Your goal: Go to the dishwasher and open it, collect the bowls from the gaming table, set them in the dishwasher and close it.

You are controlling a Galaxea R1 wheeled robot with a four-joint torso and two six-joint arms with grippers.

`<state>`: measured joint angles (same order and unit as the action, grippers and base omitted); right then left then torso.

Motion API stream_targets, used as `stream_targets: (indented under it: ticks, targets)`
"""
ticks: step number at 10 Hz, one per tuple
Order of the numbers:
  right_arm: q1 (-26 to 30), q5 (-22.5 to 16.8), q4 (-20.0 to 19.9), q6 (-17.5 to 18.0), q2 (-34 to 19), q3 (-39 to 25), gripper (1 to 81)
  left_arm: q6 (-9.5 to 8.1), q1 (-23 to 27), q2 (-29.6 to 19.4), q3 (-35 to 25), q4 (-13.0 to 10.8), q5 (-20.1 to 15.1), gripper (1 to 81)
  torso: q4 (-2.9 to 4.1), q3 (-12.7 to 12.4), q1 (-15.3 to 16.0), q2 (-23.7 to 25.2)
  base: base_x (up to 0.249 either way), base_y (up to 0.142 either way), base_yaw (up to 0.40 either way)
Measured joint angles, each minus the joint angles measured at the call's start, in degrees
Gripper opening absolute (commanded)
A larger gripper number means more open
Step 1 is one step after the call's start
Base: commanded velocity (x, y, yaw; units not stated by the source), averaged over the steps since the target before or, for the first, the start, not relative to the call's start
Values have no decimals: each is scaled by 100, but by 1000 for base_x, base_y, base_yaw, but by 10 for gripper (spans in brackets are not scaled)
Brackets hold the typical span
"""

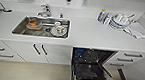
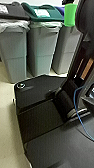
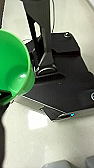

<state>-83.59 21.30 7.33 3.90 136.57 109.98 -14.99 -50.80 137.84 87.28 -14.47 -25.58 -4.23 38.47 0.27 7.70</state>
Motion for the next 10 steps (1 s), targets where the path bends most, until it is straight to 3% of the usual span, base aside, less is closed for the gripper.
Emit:
stream_targets:
  ticks: [3, 6, 10]
  targets:
    - [733, 12, -146, 1, -798, -974, 10, 6, -1147, -55, 216, -446, 395, 811, 0, 0, 0, 0, 0, 0, 0]
    - [1709, -27, -397, 4, -956, -1492, 10, 12, -1932, 96, 894, -805, 852, 811, 0, 0, 0, 0, 0, 0, 0]
    - [2822, -347, -847, 11, -964, -1696, 10, 20, -2586, 789, 1842, -1028, 1312, 811, 0, 0, 0, 0, 0, 0, 0]
